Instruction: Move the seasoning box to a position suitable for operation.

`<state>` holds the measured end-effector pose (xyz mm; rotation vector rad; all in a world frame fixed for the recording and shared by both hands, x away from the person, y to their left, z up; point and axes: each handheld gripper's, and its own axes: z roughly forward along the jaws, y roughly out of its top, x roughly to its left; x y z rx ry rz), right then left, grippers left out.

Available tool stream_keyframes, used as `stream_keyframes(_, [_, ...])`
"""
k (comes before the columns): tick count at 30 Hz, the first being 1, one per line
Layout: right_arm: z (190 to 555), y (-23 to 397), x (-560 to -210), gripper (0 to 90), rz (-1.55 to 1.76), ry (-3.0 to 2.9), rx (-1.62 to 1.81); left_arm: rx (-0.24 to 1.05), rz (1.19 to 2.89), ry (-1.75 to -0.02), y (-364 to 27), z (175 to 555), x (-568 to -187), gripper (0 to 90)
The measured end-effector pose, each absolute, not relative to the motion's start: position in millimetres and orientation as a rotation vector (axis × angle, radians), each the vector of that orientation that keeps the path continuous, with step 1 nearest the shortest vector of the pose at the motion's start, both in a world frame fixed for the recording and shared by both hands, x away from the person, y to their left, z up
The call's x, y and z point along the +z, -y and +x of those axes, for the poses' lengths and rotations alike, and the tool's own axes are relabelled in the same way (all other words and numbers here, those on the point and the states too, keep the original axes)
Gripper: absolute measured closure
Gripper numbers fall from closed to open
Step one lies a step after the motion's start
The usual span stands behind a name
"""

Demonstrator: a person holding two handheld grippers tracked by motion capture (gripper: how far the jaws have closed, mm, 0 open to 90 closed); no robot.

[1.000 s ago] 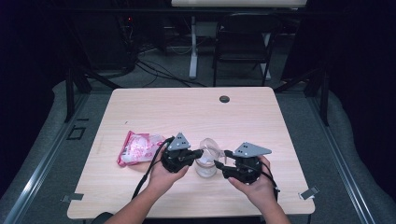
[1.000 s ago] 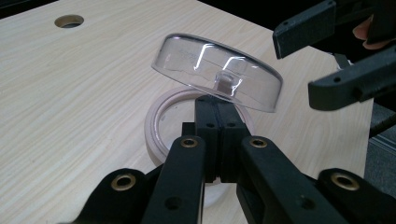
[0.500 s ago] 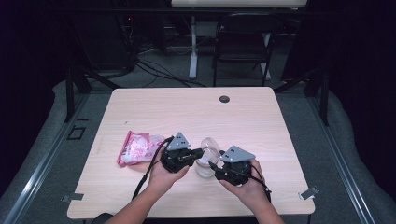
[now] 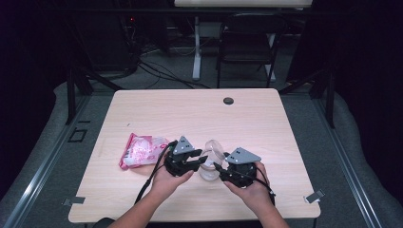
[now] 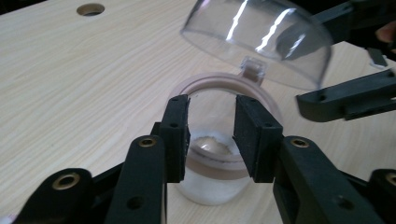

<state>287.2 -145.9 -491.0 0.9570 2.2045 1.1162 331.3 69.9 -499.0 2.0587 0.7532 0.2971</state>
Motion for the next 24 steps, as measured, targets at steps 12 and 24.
stream_keyframes(12, [288, 148, -491, 50.3, 0.971, -2.198, 1.140, 0.280, 2.061, -0.814, -71, 339, -512, 61.0])
stream_keyframes(24, [289, 152, -493, 52.5, 0.997, -2.192, 1.154, 0.280, 2.057, -0.812, -70, 338, -513, 63.2])
